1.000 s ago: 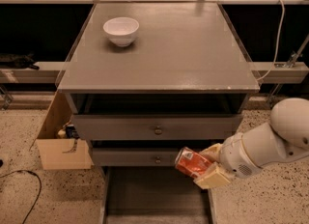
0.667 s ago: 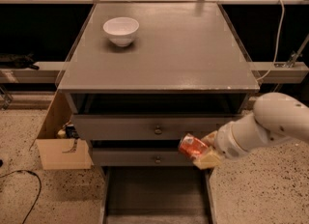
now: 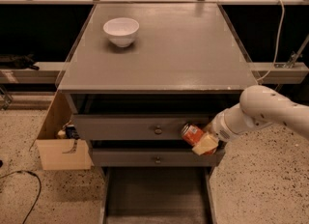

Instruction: Place coke can into bottom drawer

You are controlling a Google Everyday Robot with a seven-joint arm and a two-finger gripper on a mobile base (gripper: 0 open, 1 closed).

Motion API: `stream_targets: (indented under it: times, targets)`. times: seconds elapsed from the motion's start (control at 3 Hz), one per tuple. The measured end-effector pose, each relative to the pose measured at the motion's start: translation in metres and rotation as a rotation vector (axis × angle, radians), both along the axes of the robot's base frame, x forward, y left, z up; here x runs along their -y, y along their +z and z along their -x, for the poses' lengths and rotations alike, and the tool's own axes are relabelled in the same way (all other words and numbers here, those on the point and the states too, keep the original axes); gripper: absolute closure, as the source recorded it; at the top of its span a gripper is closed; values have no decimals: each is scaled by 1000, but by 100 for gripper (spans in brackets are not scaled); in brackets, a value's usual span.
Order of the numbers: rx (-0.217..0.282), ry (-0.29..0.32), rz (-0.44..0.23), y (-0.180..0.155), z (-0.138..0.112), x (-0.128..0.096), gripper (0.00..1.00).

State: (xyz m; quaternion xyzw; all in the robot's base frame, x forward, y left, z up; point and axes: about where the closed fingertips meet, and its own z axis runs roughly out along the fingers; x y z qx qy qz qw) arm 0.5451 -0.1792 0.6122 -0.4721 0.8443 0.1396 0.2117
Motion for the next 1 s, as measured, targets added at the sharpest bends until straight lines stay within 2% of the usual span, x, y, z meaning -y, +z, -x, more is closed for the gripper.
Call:
stream_targets:
  times: [0.33, 0.67, 1.0]
  targets:
    - [1, -3, -34, 10, 17, 3, 100]
    - [-63, -16, -48, 7, 82, 22, 100]
    - [-172, 3, -33, -7, 158, 26, 100]
